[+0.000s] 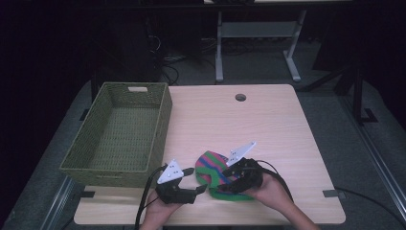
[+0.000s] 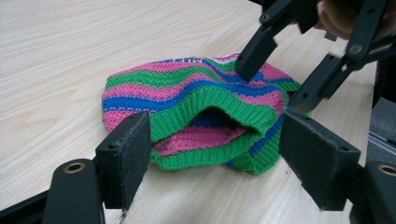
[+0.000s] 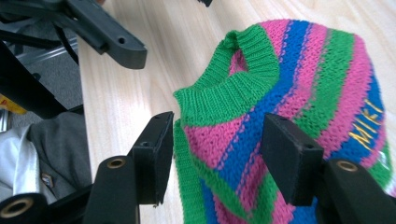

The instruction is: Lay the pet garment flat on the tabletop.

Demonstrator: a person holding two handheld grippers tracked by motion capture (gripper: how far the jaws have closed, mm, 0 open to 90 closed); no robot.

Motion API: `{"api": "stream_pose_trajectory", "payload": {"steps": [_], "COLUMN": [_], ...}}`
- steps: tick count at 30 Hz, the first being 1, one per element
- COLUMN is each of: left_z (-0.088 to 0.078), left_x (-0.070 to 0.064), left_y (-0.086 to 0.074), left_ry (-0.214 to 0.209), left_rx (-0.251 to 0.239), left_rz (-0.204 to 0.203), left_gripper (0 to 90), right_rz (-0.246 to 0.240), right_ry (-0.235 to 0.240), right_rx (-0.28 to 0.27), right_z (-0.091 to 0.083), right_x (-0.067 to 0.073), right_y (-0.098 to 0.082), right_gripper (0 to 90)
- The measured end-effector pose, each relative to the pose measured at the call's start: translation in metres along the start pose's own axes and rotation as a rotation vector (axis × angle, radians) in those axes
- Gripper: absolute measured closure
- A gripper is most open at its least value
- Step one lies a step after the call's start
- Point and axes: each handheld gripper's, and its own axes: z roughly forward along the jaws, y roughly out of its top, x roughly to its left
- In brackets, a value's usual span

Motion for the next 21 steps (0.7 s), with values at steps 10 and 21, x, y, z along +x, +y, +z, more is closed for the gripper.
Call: {"api": "stream_pose_trajectory", "payload": {"steps": [10, 21], "left_z": [0.0, -0.001], "left_x": [0.0, 0.0], "left_y": [0.0, 0.0], "left_ry": [-0.003, 0.002], "left_rx": [0.002, 0.004], "left_rz": [0.006, 0.006], "left_gripper": [25.0, 25.1], "right_rz": [-0.008, -0.029], "right_ry": [-0.027, -0.055], "right_rx": [0.058, 0.055], "right_z": [0.026, 0.03], "right_x": [-0.009, -0.006], "right_y": [0.001, -0.006], "right_gripper": [57.1, 70.0]}}
